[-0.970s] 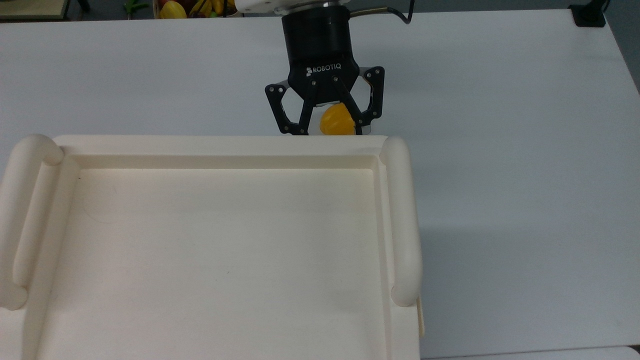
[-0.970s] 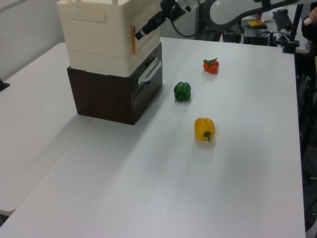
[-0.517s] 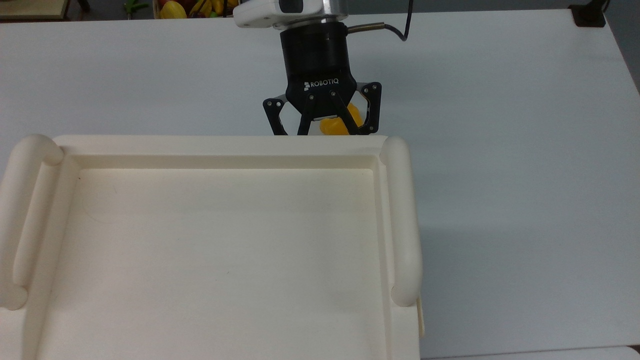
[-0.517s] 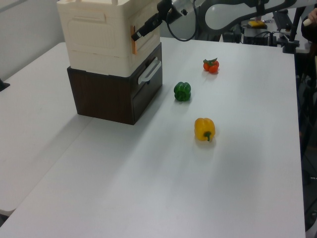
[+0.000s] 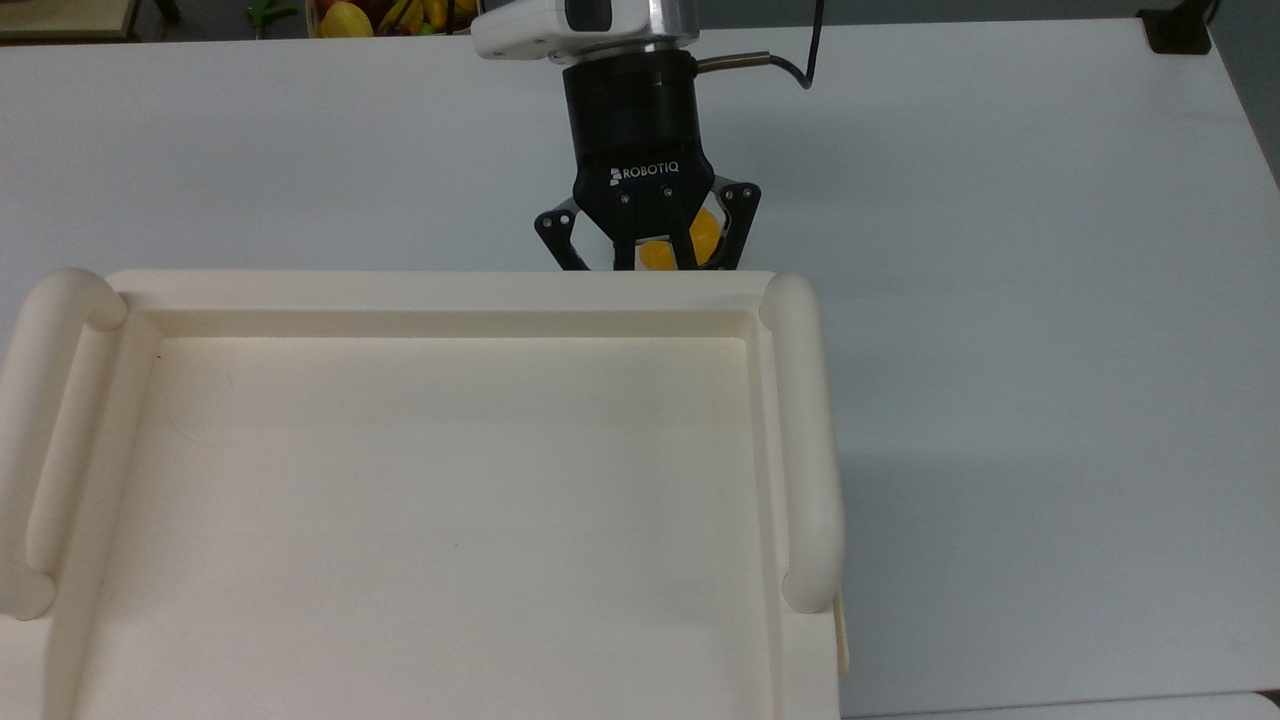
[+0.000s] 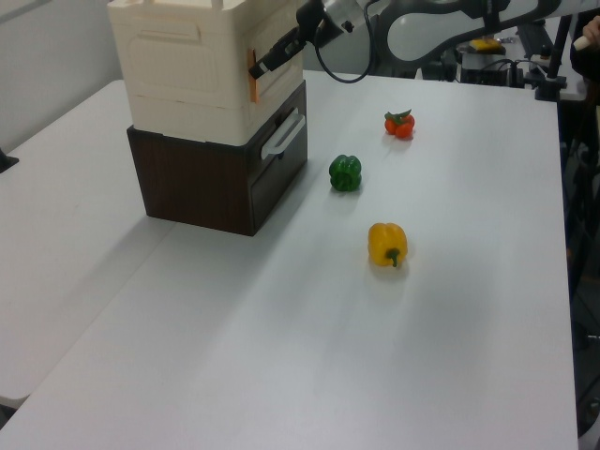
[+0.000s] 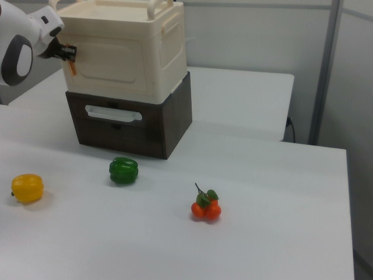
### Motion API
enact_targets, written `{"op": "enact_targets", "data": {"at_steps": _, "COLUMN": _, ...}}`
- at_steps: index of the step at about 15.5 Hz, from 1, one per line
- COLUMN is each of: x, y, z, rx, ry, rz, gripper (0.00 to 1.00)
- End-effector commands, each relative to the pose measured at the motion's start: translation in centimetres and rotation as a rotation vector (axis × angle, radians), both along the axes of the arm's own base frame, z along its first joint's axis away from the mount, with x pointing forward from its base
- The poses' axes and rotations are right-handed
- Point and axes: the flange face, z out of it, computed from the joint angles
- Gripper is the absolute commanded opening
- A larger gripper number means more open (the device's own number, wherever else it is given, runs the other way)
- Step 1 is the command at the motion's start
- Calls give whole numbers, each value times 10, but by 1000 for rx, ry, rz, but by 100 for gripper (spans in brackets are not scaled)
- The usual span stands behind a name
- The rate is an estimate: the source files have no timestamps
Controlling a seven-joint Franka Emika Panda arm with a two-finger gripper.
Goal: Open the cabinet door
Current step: 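Close the gripper on the orange door handle, then pull the handle outward, swinging the door open on its hinge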
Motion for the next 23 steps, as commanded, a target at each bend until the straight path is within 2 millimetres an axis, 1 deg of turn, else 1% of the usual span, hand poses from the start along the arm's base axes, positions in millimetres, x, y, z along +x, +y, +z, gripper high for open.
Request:
{"op": "enact_targets", "data": {"at_steps": 1, "x": 2, "y": 4, "z": 0, "rx": -25, "ry": -32, "rz": 3, "gripper": 12}}
{"op": "enact_targets", "data": {"at_steps": 2, "x": 1, "y": 3, "z": 0, "rx": -32, "ry": -33, "rz": 4, "gripper": 10}}
{"op": "enact_targets", "data": {"at_steps": 5, "x": -4, "y": -1, "z": -3, "rx": -37, "ry": -18, "rz": -1, "gripper": 10}}
{"op": "enact_targets", "data": {"at_steps": 6, "x": -8, "y": -1, "z": 0, "rx": -39, "ry": -15, "rz": -1, "gripper": 10}}
{"op": "enact_targets", "data": {"at_steps": 8, "x": -15, "y": -9, "z": 3, "rx": -40, "ry": 0, "rz": -12, "gripper": 10}}
{"op": "enact_targets", "data": {"at_steps": 10, "x": -23, "y": -13, "z": 3, "rx": -39, "ry": 24, "rz": -20, "gripper": 10}}
{"op": "enact_targets", "data": {"at_steps": 15, "x": -40, "y": -32, "z": 15, "rx": -69, "ry": 181, "rz": -48, "gripper": 10}}
{"op": "enact_targets", "data": {"at_steps": 18, "x": -50, "y": -44, "z": 16, "rx": -79, "ry": 288, "rz": -75, "gripper": 11}}
{"op": "enact_targets", "data": {"at_steps": 20, "x": -53, "y": -52, "z": 13, "rx": -83, "ry": 342, "rz": -91, "gripper": 11}}
{"op": "enact_targets", "data": {"at_steps": 23, "x": -73, "y": -72, "z": 21, "rx": -99, "ry": 430, "rz": -123, "gripper": 12}}
